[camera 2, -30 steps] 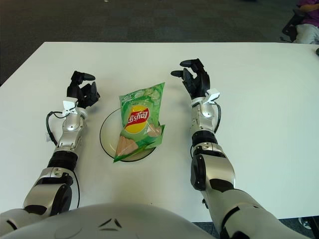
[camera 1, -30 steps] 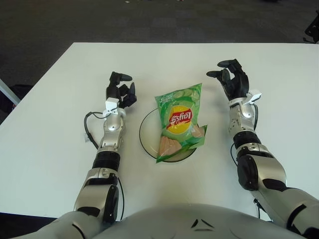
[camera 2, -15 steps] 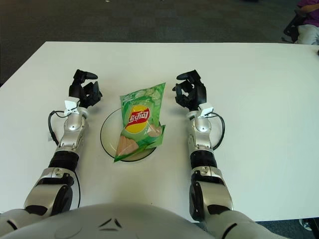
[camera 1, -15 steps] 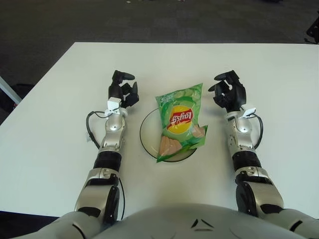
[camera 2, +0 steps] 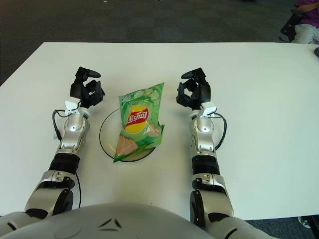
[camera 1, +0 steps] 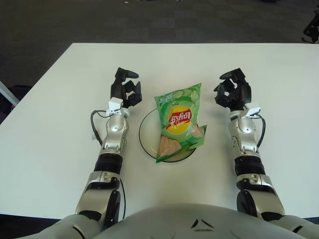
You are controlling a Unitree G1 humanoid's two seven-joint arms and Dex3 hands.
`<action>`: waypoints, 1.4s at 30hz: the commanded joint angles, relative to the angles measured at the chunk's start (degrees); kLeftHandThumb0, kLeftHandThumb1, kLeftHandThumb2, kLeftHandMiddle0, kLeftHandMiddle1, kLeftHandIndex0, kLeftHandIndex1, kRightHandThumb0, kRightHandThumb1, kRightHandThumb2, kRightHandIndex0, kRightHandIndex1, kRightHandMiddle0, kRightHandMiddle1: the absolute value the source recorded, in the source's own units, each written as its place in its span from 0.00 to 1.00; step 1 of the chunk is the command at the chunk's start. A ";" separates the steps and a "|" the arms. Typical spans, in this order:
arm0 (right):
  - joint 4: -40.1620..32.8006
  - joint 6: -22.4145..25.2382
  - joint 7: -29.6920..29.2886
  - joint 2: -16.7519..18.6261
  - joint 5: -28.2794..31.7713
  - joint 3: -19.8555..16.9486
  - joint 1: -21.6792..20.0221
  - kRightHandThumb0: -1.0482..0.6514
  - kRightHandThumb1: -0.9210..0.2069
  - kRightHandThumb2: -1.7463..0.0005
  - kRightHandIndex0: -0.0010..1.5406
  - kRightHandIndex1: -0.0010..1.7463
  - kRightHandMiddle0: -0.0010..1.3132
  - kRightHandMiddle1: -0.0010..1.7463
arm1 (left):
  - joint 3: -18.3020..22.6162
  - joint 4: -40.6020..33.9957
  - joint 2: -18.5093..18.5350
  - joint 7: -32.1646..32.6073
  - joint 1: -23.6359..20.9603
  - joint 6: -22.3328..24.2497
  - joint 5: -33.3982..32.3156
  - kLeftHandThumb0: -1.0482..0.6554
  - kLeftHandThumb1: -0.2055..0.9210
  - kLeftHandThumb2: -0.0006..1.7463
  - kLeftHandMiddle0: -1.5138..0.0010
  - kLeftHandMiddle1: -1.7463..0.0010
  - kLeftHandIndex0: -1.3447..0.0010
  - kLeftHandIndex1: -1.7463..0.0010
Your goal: Put the snack into the plate.
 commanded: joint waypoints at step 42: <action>1.17 16.28 -15.82 1.75 -8.11 1.16 -1.18 0.40 0.11 0.61 0.49 1.00 0.22 1.00 | -1.36 -7.08 -4.07 4.95 0.98 17.15 4.10 0.40 0.82 0.45 0.41 0.00 0.76 0.00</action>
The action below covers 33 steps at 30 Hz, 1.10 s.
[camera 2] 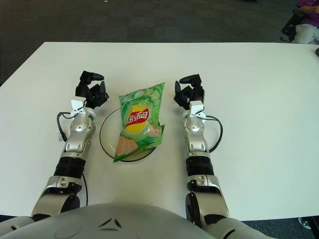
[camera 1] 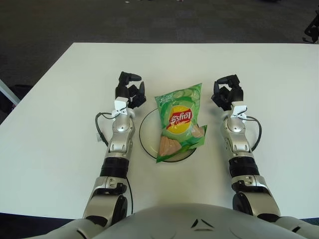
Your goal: Put the snack into the plate.
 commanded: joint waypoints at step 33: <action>3.41 -2.12 -0.12 -1.61 -0.09 -0.11 -1.91 0.40 0.18 0.55 0.51 1.00 0.25 1.00 | -0.03 1.37 0.88 0.76 -1.81 1.16 0.41 0.40 0.82 0.45 0.41 0.00 0.76 0.00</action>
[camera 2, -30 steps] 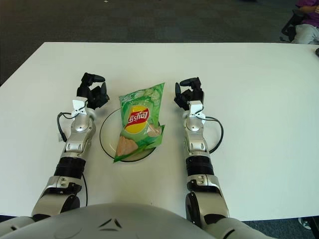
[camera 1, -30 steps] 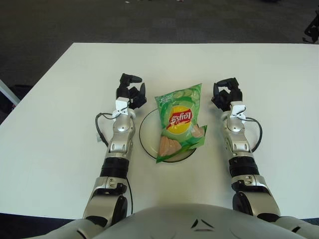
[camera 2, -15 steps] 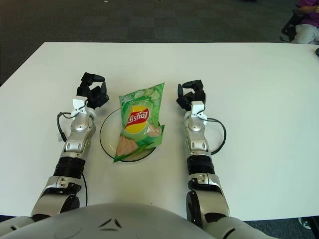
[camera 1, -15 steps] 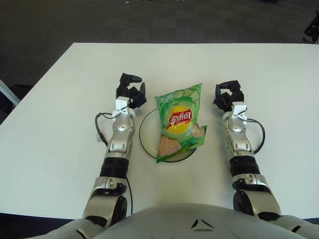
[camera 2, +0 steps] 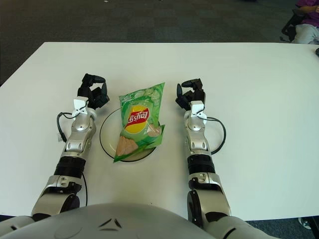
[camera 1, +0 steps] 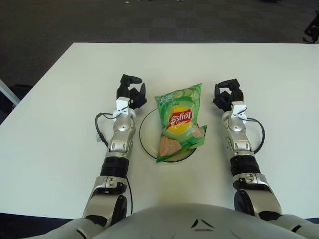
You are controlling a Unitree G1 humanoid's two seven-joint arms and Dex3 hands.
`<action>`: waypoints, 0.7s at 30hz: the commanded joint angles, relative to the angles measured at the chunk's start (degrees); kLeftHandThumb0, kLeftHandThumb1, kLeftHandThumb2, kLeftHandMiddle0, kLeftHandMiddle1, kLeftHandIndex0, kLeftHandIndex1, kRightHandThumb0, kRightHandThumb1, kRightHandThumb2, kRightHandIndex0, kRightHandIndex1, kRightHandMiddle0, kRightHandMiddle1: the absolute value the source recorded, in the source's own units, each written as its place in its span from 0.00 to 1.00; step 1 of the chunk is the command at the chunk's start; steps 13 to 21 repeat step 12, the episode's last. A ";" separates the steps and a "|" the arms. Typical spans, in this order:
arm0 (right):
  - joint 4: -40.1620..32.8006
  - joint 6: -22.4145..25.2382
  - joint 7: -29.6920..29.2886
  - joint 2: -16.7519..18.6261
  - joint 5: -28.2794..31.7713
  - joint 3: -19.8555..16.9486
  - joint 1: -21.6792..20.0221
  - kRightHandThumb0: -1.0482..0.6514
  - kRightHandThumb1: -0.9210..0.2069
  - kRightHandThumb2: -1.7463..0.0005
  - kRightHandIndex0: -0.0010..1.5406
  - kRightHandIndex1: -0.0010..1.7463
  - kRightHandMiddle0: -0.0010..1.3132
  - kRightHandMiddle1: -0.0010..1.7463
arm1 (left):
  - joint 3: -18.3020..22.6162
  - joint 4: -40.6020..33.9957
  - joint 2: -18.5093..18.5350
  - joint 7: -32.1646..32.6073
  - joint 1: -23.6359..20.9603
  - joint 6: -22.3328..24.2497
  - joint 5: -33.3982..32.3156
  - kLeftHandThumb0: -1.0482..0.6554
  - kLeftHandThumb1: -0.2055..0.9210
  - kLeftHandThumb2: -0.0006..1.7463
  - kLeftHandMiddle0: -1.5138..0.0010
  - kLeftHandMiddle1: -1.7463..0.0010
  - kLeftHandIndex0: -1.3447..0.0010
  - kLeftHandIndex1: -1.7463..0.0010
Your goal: Put the snack into the plate.
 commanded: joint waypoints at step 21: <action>0.05 -0.71 0.01 -0.55 -0.28 0.50 -0.73 0.40 0.18 0.55 0.50 1.00 0.25 1.00 | 0.31 0.84 0.67 -0.01 -1.41 -0.49 0.09 0.40 0.83 0.45 0.41 0.00 0.76 0.00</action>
